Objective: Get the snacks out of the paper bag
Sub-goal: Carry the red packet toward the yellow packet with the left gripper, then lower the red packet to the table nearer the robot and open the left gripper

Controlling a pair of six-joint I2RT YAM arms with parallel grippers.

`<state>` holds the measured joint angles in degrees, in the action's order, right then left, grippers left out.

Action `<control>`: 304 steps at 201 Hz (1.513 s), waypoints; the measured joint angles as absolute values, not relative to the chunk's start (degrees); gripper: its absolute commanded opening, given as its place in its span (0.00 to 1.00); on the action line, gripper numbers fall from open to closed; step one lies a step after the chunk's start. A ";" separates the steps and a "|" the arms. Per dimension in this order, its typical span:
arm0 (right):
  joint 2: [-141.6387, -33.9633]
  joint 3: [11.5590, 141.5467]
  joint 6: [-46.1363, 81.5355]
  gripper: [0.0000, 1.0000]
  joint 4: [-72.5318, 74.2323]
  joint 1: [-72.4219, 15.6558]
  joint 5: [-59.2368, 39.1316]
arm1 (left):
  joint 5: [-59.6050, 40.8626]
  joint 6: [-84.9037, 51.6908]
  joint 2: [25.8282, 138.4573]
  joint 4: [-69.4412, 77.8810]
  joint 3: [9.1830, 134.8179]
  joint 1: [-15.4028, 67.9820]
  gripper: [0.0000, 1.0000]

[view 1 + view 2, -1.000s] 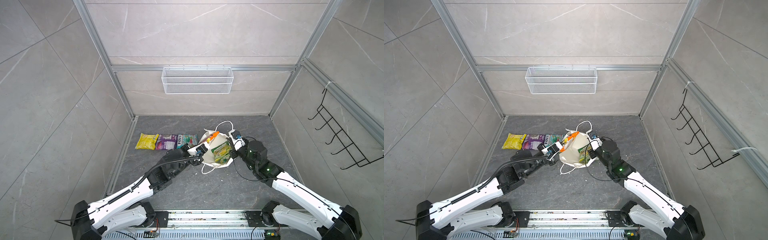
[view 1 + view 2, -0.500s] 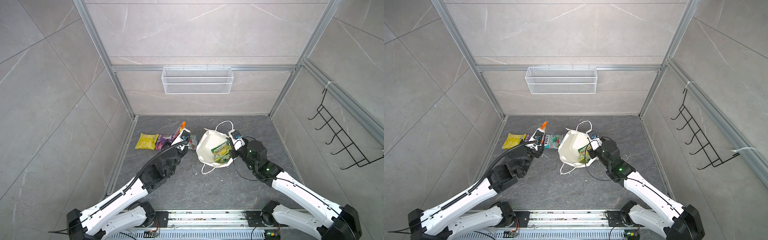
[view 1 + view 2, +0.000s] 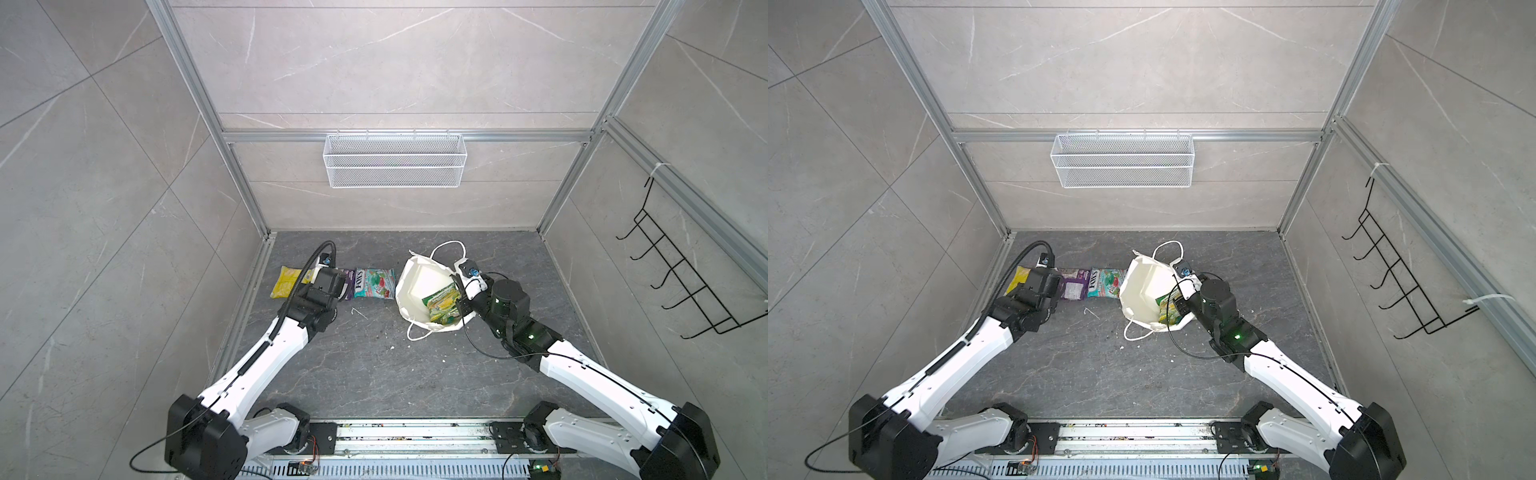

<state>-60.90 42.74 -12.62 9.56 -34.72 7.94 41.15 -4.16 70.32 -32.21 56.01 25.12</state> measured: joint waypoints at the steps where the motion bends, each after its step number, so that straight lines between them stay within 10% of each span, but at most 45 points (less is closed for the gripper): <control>1: -60.90 42.74 -12.62 0.00 9.56 -34.72 7.92 | 41.08 -4.21 70.48 -32.27 56.01 25.02 0.00; 304: -59.46 41.98 -13.10 0.00 10.13 -34.46 8.38 | 44.91 9.28 101.62 -19.51 55.37 14.09 0.04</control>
<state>-59.46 41.98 -13.10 10.13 -34.46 8.38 44.91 9.28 101.62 -19.51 55.37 14.09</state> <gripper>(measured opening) 0.045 0.049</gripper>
